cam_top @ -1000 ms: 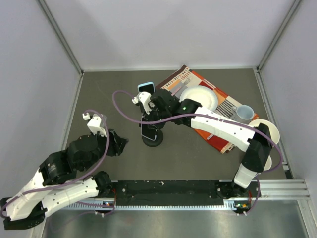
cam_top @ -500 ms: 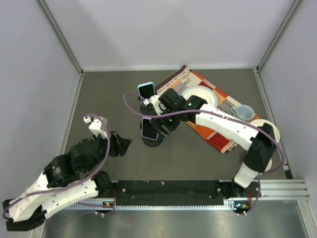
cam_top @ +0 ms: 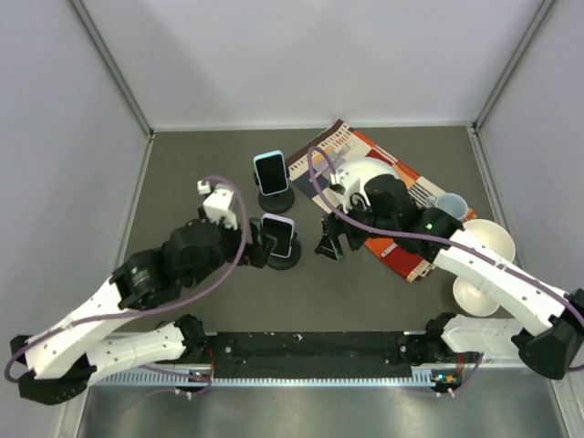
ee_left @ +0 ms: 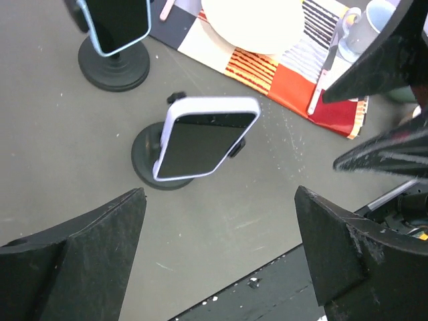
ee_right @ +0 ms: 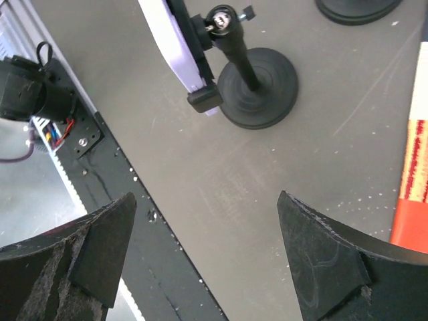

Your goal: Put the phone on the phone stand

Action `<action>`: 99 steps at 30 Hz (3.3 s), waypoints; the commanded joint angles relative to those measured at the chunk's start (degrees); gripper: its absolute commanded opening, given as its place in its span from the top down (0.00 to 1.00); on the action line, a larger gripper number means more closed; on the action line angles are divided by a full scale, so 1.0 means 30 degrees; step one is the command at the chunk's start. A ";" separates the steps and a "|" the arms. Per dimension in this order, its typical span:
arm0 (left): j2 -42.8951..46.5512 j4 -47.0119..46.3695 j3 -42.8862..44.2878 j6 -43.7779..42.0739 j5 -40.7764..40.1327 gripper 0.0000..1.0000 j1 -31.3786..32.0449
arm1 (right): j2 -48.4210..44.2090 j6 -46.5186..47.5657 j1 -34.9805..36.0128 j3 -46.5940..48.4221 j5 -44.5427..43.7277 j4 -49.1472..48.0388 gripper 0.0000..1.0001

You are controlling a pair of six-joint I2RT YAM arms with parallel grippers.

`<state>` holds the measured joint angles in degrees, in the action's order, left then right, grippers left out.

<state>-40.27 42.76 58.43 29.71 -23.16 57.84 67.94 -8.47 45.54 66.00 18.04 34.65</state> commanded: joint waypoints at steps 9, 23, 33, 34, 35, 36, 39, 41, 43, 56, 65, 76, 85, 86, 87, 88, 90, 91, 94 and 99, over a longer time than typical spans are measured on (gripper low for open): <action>-0.8633 0.1388 0.6533 -0.2756 -0.0836 0.02 0.0025 | -0.4100 -0.1601 -0.1965 -0.3190 -0.1269 -0.2645 0.12; -0.9547 0.1947 0.6509 -0.1937 -0.2008 0.02 0.0523 | -0.4395 -0.1015 -0.2025 -0.3747 -0.1385 -0.2616 0.12; -0.8520 0.2357 0.6538 -0.1057 -0.2271 0.02 0.0523 | -0.4512 -0.0985 -0.1996 -0.3923 -0.1298 -0.2616 0.12; -0.8578 0.2328 0.6508 -0.1057 -0.2329 0.02 0.0523 | -0.4513 -0.0956 -0.2025 -0.3981 -0.1269 -0.2616 0.12; -0.8694 0.2328 0.6479 -0.1173 -0.2330 0.02 0.0494 | -0.4542 -0.0927 -0.1996 -0.3981 -0.1268 -0.2645 0.12; -0.9101 0.2531 0.6566 -0.1203 -0.2417 0.02 0.0523 | -0.4513 -0.0898 -0.1996 -0.3952 -0.1268 -0.2645 0.12; -0.9953 0.2797 0.6830 -0.1262 -0.2681 0.02 0.0494 | -0.4658 -0.0927 -0.1996 -0.3981 -0.1268 -0.2616 0.12; -1.0362 0.2622 0.6772 -0.1554 -0.2740 0.02 0.0494 | -0.4805 -0.1014 -0.2025 -0.4098 -0.1210 -0.2616 0.12; -1.0715 0.2532 0.6859 -0.1672 -0.2944 0.02 0.0465 | -0.5039 -0.0898 -0.1996 -0.4157 -0.1268 -0.2616 0.12; -1.1538 0.2268 0.6596 -0.1526 -0.4029 0.01 0.0347 | -0.5772 -0.0810 -0.1996 -0.4303 -0.1356 -0.2147 0.11; -0.8873 0.1714 0.5865 -0.3926 0.0304 0.01 -0.0383 | -0.5656 -0.0751 -0.1996 -0.4099 -0.1181 -0.2059 0.11; -0.9046 0.1540 0.5894 -0.6798 0.3001 0.01 -0.2991 | -0.5714 -0.1073 -0.2025 -0.4069 -0.0741 -0.2088 0.11; -0.9895 0.0483 0.5483 -0.8732 0.4027 0.01 -0.3783 | -0.5773 -0.1044 -0.1996 -0.4187 -0.0887 -0.2059 0.11; -0.9984 0.0424 0.5483 -0.8820 0.3999 0.01 -0.3783 | -0.5743 -0.1015 -0.1996 -0.4129 -0.0916 -0.2059 0.11; -1.0071 0.0394 0.5483 -0.9053 0.4027 0.01 -0.3783 | -0.5714 -0.1015 -0.1996 -0.4070 -0.0946 -0.2059 0.11; -1.0188 0.0365 0.5483 -0.9142 0.4202 0.01 -0.3783 | -0.5714 -0.1015 -0.2025 -0.4040 -0.0946 -0.2059 0.11; -1.0248 0.0190 0.5425 -0.9231 0.4262 0.02 -0.3813 | -0.5685 -0.0986 -0.1996 -0.4040 -0.0858 -0.2088 0.11; -1.0219 0.0131 0.5395 -0.9231 0.4262 0.02 -0.3813 | -0.5656 -0.0956 -0.1996 -0.4069 -0.0887 -0.2089 0.11; -1.0307 0.0102 0.5249 -0.9026 0.4407 0.06 -0.3813 | -0.5596 -0.0956 -0.1996 -0.4098 -0.1005 -0.2088 0.11; -1.0394 0.0189 0.4985 -0.8646 0.4059 0.13 -0.3813 | -0.5538 -0.0811 -0.1996 -0.4187 -0.0887 -0.2118 0.11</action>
<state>-71.42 46.02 74.04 3.46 -10.50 46.59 51.77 -11.60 39.97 53.23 15.09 29.61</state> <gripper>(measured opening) 0.888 0.892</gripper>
